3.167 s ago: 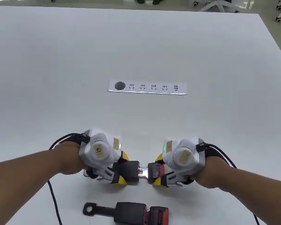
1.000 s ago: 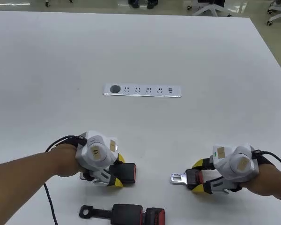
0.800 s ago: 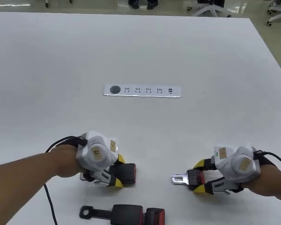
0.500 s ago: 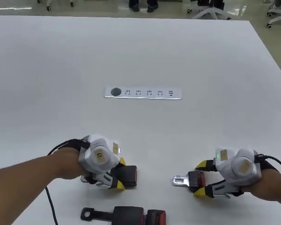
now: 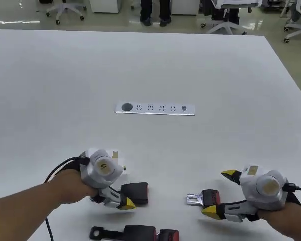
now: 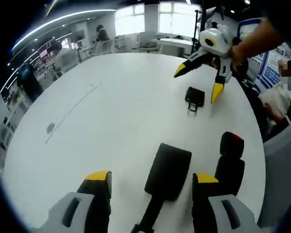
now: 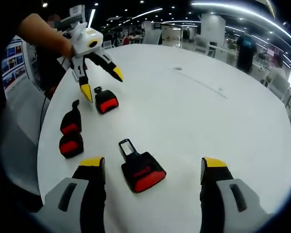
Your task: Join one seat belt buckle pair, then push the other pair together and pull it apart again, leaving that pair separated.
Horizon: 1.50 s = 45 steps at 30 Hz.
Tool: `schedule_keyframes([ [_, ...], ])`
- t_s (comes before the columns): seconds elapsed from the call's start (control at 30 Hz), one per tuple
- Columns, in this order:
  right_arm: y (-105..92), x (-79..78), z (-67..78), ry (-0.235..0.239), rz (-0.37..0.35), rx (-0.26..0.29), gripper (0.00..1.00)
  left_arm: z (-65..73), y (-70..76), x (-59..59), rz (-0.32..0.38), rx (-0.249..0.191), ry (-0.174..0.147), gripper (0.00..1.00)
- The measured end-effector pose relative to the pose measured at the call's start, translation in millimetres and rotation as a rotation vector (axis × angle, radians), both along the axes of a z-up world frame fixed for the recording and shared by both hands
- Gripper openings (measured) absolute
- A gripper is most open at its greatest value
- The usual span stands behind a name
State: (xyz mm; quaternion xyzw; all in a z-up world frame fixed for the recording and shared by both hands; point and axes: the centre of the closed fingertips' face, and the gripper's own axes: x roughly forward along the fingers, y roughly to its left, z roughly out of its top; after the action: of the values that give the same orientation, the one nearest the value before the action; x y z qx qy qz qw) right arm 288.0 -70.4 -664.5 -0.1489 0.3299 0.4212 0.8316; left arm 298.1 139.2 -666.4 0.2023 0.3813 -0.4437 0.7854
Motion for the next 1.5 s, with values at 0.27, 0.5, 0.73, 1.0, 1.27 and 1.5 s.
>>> schedule_keyframes([
  [0.27,2.5,-8.1,19.5,-0.064,-0.168,0.050,0.82,29.2,10.6,-0.4,0.187,-0.091,-0.052,0.81],
  [0.5,3.5,-13.4,30.3,-0.110,-0.289,0.076,0.84,45.3,24.0,-13.0,0.303,-0.149,-0.089,0.86],
  [0.73,13.9,-26.0,40.0,-0.126,-0.302,0.103,0.86,50.7,42.0,-30.7,0.371,-0.185,-0.101,0.91],
  [1.0,17.8,-46.9,52.3,-0.148,-0.322,0.130,0.88,63.6,62.5,-54.9,0.437,-0.227,-0.154,0.94],
  [1.27,16.4,-64.2,59.6,-0.167,-0.330,0.141,0.91,71.4,82.2,-79.9,0.497,-0.257,-0.166,0.97],
  [1.5,9.7,-81.3,75.4,-0.206,-0.349,0.151,0.91,78.9,90.5,-100.2,0.531,-0.295,-0.178,0.97],
])
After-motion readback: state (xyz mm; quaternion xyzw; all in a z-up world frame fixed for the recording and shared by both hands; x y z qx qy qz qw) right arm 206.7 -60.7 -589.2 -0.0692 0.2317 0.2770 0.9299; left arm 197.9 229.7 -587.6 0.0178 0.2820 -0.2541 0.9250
